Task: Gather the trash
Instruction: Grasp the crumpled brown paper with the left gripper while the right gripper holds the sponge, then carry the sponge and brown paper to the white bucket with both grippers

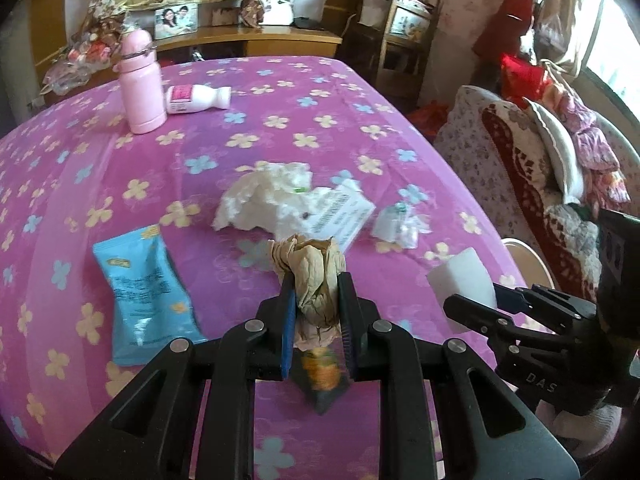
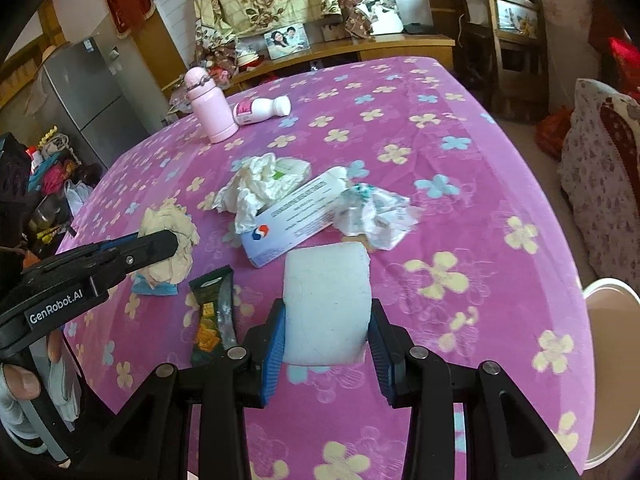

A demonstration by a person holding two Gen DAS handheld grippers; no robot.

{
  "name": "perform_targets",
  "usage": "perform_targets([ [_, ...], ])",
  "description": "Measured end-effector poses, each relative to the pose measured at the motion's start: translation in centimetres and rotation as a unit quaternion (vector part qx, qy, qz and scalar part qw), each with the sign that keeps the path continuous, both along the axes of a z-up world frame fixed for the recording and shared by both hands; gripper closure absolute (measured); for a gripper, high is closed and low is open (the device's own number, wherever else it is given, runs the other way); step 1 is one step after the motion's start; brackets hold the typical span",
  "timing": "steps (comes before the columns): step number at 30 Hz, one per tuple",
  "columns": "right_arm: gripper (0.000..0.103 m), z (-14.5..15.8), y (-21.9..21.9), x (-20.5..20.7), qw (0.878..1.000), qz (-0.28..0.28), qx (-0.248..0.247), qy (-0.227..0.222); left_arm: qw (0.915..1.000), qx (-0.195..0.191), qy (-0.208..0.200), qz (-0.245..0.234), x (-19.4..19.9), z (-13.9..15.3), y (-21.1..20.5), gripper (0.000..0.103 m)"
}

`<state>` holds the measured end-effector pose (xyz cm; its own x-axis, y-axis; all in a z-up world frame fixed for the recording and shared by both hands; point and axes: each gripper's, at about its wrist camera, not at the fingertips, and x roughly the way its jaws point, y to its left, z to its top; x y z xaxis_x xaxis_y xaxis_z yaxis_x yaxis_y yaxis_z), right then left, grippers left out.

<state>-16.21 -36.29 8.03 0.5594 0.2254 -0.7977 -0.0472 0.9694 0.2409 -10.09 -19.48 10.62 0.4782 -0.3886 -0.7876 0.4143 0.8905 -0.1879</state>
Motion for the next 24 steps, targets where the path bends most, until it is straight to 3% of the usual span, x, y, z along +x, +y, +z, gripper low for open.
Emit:
perform_targets([
  [11,0.065,1.3,-5.0,-2.4,0.999,-0.046,-0.01,-0.012,0.9983,-0.008,0.009,-0.057,-1.2,0.3,-6.3,0.086],
  [24,0.065,1.4,-13.4,-6.4,0.992,-0.122,-0.014,-0.007,0.9903,-0.001,0.01,-0.138,-3.5,0.3,-16.3,0.086],
])
